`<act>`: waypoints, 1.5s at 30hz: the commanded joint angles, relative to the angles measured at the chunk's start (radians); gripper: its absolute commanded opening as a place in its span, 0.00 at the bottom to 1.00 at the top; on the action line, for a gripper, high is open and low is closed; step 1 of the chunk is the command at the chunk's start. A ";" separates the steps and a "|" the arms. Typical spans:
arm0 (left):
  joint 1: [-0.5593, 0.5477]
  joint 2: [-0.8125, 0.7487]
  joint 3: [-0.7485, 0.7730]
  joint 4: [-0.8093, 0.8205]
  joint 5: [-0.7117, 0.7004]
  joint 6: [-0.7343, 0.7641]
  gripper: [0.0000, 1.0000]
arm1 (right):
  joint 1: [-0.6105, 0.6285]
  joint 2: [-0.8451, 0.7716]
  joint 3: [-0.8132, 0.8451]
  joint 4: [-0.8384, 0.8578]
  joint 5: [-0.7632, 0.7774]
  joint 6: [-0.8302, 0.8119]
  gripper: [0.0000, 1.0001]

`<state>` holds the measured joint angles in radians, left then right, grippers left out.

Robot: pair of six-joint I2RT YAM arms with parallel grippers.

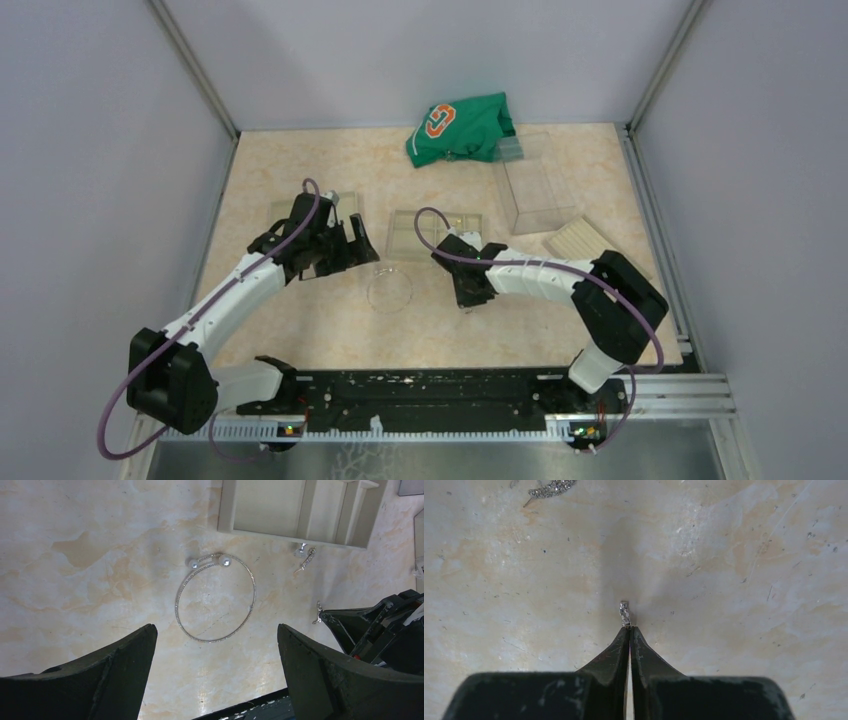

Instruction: Organize the mixed jewelry

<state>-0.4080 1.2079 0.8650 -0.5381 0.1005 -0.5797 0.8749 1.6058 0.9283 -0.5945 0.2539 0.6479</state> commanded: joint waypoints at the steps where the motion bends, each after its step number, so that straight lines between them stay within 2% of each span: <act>1: -0.002 -0.021 -0.012 0.005 -0.013 -0.009 0.96 | 0.009 -0.025 0.065 -0.032 0.035 0.014 0.00; 18: -0.002 -0.025 -0.008 -0.003 -0.030 -0.002 0.96 | 0.006 -0.040 0.190 -0.087 0.091 -0.004 0.00; 25: -0.002 -0.034 -0.009 -0.015 -0.041 0.000 0.96 | -0.071 0.005 0.284 -0.048 0.066 -0.068 0.00; 33: -0.002 -0.048 -0.019 -0.019 -0.046 -0.005 0.96 | -0.131 0.183 0.451 0.019 0.077 -0.158 0.00; 39: -0.002 -0.059 -0.016 -0.031 -0.051 -0.012 0.96 | -0.157 0.341 0.583 0.014 0.071 -0.165 0.00; 40: -0.001 -0.062 -0.017 -0.032 -0.051 -0.013 0.96 | -0.157 0.357 0.599 0.006 0.077 -0.160 0.03; 42: -0.002 -0.066 -0.018 -0.037 -0.054 -0.016 0.96 | -0.157 0.371 0.615 -0.001 0.089 -0.149 0.17; 45: -0.002 -0.074 -0.021 -0.041 -0.054 -0.018 0.96 | -0.159 0.351 0.597 0.010 0.091 -0.135 0.30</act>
<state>-0.4080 1.1622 0.8539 -0.5591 0.0566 -0.5797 0.7223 1.9858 1.4822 -0.6064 0.3199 0.5003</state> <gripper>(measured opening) 0.962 0.244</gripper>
